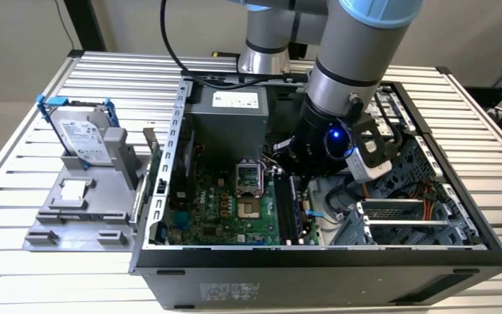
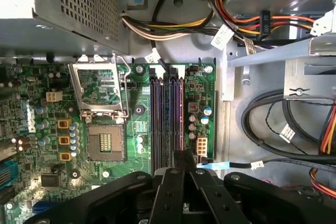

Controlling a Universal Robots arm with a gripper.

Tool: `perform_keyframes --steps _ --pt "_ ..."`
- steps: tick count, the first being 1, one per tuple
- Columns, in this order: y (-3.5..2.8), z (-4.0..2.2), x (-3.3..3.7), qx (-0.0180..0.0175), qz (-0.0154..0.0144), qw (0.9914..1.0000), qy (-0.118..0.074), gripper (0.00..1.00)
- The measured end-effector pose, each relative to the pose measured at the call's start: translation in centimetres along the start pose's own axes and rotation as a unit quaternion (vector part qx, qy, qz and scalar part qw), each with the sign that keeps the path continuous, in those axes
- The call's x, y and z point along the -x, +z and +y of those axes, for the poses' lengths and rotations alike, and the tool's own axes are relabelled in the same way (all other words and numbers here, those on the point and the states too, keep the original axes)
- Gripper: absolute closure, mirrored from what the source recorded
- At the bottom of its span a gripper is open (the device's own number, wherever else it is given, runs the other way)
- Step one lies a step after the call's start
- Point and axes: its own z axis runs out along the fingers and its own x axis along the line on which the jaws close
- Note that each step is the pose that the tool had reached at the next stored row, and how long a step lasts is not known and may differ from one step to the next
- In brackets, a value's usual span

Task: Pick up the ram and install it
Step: 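Insert the ram into the slot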

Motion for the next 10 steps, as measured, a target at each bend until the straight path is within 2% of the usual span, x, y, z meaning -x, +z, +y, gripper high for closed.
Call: perform_keyframes --steps 10 --pt "0.00 0.00 0.00 0.0000 0.0000 1.00000 0.000 1.00"
